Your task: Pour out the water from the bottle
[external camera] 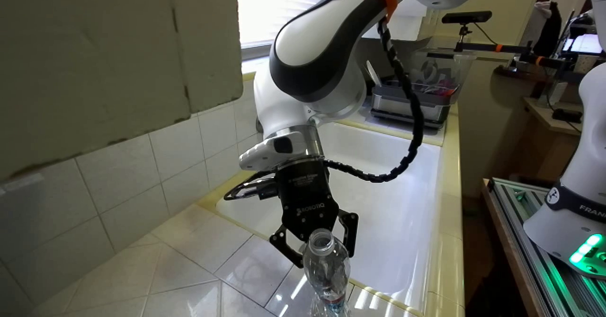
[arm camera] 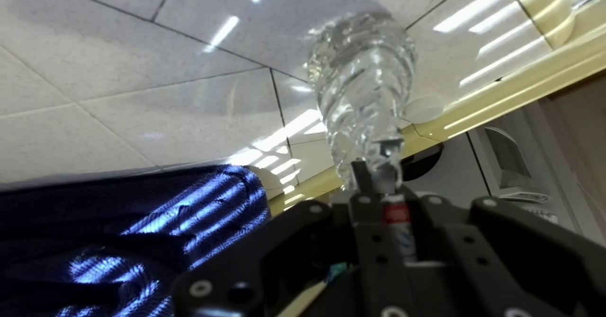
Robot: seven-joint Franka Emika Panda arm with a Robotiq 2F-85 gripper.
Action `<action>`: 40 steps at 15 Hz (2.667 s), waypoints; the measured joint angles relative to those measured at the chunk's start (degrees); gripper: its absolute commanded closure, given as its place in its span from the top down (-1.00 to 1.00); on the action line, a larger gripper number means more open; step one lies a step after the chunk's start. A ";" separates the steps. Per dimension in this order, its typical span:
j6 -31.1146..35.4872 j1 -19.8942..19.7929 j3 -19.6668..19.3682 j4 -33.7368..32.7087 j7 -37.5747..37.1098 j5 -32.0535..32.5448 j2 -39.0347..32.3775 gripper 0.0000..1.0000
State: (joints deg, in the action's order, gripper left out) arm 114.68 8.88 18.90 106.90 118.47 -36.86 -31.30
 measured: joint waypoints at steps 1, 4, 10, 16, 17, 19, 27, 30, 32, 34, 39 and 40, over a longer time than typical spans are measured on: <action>0.06 -0.01 -0.08 0.04 0.00 0.00 0.13 -0.97; 0.75 -0.02 -0.35 0.57 -0.04 0.01 0.98 -0.97; 4.75 -0.04 -0.82 5.57 -1.77 0.05 6.10 -0.97; 12.22 -0.49 -1.17 14.13 -2.51 -0.66 13.16 -0.97; 13.58 -0.68 -1.21 15.55 -2.47 -1.04 14.24 -0.97; 16.36 -1.10 -1.27 18.13 -2.05 -2.54 16.13 -0.97; 25.18 -1.61 -2.05 25.33 -0.04 -8.89 22.58 -0.97; 27.28 -1.57 -2.63 28.07 -0.26 -9.78 25.31 -0.97; 28.59 -1.55 -3.09 30.12 -0.39 -10.41 27.47 -0.97; 29.70 -1.48 -3.68 32.22 -0.64 -10.81 29.76 -0.97; 30.30 -1.28 -6.18 37.81 -1.60 -10.93 36.19 -0.97; 30.30 -1.27 -6.86 38.94 -1.62 -10.96 37.50 -0.97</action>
State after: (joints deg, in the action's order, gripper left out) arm 144.98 7.61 12.04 145.83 116.85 -47.81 6.20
